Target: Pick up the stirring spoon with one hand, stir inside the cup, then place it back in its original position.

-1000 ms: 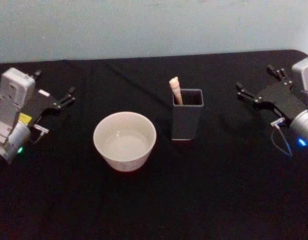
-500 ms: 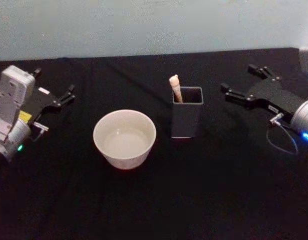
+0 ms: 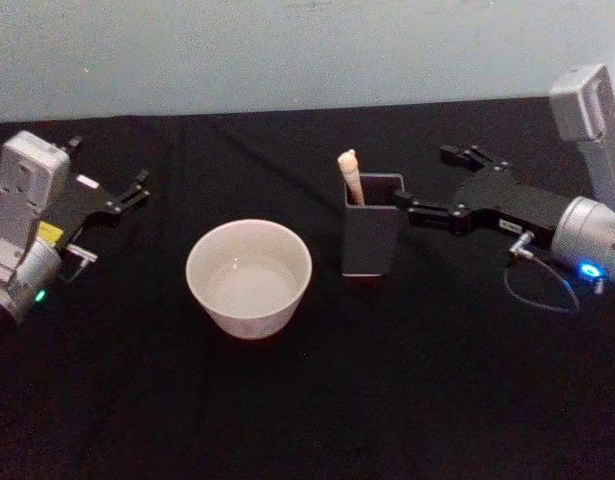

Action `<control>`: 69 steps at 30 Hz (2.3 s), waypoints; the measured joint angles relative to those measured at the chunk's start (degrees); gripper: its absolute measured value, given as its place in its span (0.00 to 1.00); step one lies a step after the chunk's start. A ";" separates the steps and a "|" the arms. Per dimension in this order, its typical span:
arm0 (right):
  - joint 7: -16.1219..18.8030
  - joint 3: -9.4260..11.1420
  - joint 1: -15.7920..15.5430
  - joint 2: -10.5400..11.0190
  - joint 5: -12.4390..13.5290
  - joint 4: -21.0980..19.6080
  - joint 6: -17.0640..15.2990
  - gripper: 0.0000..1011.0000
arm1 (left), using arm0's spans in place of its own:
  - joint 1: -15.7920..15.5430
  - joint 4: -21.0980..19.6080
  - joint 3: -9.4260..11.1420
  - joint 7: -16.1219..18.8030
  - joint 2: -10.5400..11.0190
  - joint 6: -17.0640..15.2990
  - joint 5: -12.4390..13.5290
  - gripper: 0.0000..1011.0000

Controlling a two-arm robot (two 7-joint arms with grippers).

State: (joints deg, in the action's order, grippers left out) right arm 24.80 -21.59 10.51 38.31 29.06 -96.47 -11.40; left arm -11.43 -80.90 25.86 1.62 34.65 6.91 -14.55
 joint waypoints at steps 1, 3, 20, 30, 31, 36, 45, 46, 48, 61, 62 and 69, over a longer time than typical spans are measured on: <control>0.21 -0.17 0.22 -0.15 -0.13 0.01 -0.24 0.99 | 0.00 0.00 0.00 0.00 0.00 0.00 0.00 0.99; 0.58 -0.67 0.86 -0.67 -0.55 0.20 -0.83 0.99 | 0.00 0.00 0.00 0.00 0.00 0.00 0.00 0.99; 0.30 -5.07 6.42 -6.40 -5.02 4.45 -3.28 0.99 | 0.00 0.00 0.00 0.00 0.00 0.00 0.00 0.99; -0.37 -6.05 8.35 -9.20 -7.42 7.27 -3.75 0.99 | 0.00 0.00 0.00 0.00 0.00 0.00 0.00 0.99; -0.38 -6.09 8.57 -9.54 -7.68 7.66 -3.75 0.99 | 0.00 0.00 0.00 0.00 0.00 0.00 0.00 0.99; -0.38 -6.24 9.44 -10.79 -8.59 8.98 -3.76 0.99 | 0.00 0.00 0.00 0.00 0.00 0.00 0.00 0.99; -0.21 -6.20 10.21 -12.23 -9.24 10.47 -4.35 0.99 | 0.00 0.00 0.00 0.00 0.00 0.00 0.00 0.99; -0.19 -6.21 10.25 -12.33 -9.30 10.57 -4.45 0.99 | 0.00 0.00 0.00 0.00 0.00 0.00 0.00 0.99; -0.16 -6.21 10.39 -12.66 -9.36 10.86 -4.71 0.99 | 0.00 0.00 0.00 0.00 0.00 0.00 0.00 0.99; -0.20 -5.38 10.39 -13.55 -8.84 11.03 -5.54 0.99 | 0.00 0.00 0.00 0.00 0.00 0.00 0.00 0.99; -0.17 -5.34 10.35 -13.55 -8.78 11.02 -5.59 0.99 | 0.00 0.00 0.00 0.00 0.00 0.00 0.00 0.99; -0.16 -5.02 10.15 -13.56 -8.38 10.96 -5.83 0.99 | 0.00 0.00 0.00 0.00 0.00 0.00 0.00 0.99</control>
State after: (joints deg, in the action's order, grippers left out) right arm 24.63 -26.61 20.66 24.75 20.68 -85.51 -17.23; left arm -11.43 -80.90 25.86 1.62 34.65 6.91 -14.55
